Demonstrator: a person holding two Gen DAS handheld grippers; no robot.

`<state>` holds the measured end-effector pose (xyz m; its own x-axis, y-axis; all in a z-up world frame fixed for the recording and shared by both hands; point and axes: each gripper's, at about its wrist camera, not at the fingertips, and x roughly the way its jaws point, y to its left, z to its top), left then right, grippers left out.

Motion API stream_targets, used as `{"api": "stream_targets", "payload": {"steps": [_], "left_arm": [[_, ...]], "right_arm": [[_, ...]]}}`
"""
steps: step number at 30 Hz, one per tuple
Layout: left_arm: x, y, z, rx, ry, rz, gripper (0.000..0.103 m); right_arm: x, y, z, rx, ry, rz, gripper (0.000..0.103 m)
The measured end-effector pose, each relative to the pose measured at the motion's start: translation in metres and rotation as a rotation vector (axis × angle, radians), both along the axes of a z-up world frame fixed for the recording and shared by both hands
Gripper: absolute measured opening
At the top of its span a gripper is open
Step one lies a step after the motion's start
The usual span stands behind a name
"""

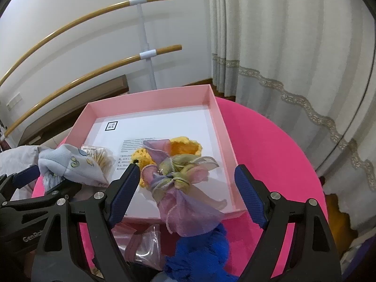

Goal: Organize soft objects
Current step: 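Lower the printed cloth into the pink box and open the left gripper, then raise both open grippers up and away from the pink box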

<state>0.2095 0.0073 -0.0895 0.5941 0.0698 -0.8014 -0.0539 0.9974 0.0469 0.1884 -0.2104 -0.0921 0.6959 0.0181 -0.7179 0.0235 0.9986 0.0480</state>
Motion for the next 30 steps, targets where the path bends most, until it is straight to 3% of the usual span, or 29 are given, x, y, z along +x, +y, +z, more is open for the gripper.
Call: {"api": "stream_targets", "payload": {"steps": [7, 20, 30], "left_arm": [[-0.015, 0.009, 0.018, -0.055, -0.026, 0.005, 0.096], [-0.062, 0.017, 0.04, -0.079, -0.056, 0.035, 0.097], [-0.122, 0.011, 0.071, -0.086, -0.114, 0.023, 0.097]], "right_arm": [[-0.014, -0.012, 0.01, 0.017, -0.017, -0.028, 0.081], [-0.05, -0.014, 0.028, 0.012, -0.051, -0.03, 0.081], [-0.093, -0.003, 0.048, -0.016, -0.098, 0.001, 0.081]]}}
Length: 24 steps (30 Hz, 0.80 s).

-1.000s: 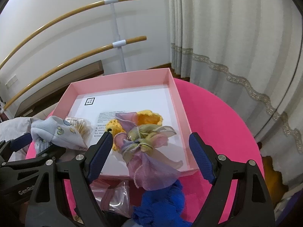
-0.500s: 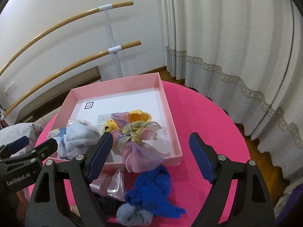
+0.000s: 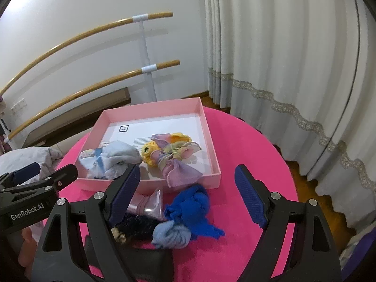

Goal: Organize soft objects
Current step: 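Raise both open grippers up and away from the pink box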

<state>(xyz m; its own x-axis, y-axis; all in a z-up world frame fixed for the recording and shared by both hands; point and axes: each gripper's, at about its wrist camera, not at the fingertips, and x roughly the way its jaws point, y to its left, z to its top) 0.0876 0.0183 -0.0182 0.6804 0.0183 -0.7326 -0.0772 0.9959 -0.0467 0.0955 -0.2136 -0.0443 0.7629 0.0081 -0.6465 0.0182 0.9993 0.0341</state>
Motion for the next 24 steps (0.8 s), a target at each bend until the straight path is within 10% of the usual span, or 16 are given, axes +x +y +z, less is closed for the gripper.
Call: {"api": "stream_targets", "payload": {"steps": [24], "left_arm": [[-0.15, -0.026, 0.079, 0.076, -0.209, 0.02, 0.102]], "right_arm": [[-0.094, 0.003, 0.055, -0.028, -0.186, -0.018, 0.094]]}}
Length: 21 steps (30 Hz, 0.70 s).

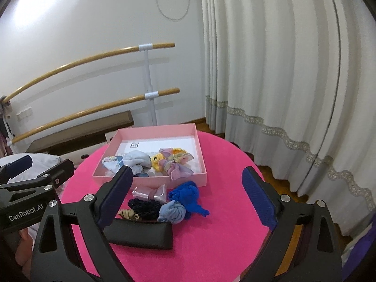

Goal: Organize soft objects
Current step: 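Raise both open grippers up and away from the pink box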

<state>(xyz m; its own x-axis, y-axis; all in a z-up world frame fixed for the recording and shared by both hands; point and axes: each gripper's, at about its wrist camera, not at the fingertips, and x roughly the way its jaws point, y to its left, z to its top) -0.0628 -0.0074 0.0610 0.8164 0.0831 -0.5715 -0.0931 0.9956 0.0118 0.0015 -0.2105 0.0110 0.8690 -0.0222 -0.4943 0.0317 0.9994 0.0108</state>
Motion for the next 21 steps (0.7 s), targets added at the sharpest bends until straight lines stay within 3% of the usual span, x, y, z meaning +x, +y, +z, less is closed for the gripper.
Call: {"api": "stream_targets", "payload": {"steps": [5, 7, 21], "left_arm": [[-0.02, -0.006, 0.009, 0.039, -0.056, 0.006, 0.102], [-0.028, -0.007, 0.012, 0.04, -0.074, 0.013, 0.103], [-0.064, -0.007, 0.026, 0.016, -0.172, 0.008, 0.102]], "right_arm": [[-0.014, 0.001, 0.012, -0.021, -0.045, -0.013, 0.095], [-0.019, 0.001, 0.016, -0.021, -0.067, -0.02, 0.103], [-0.049, 0.001, 0.04, -0.019, -0.177, -0.022, 0.103]]}}
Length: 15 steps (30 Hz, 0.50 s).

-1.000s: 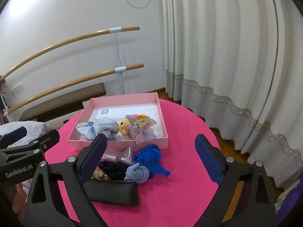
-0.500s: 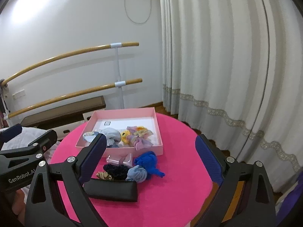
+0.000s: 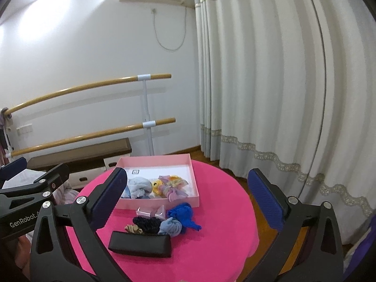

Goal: Organize soft objects
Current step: 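Raise both open grippers up and away from the pink box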

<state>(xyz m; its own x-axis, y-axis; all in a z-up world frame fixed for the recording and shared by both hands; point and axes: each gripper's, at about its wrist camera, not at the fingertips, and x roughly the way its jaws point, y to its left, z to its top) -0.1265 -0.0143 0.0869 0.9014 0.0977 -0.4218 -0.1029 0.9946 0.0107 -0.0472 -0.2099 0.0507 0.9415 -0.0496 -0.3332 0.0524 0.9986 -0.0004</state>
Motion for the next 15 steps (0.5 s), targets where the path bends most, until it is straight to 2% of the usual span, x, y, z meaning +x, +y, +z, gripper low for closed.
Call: {"api": "stream_targets", "payload": {"steps": [15], "left_arm": [[-0.001, -0.005, -0.011, 0.008, -0.017, -0.001, 0.103]], "right_arm": [[-0.007, -0.002, 0.002, 0.001, -0.02, -0.004, 0.103]]}}
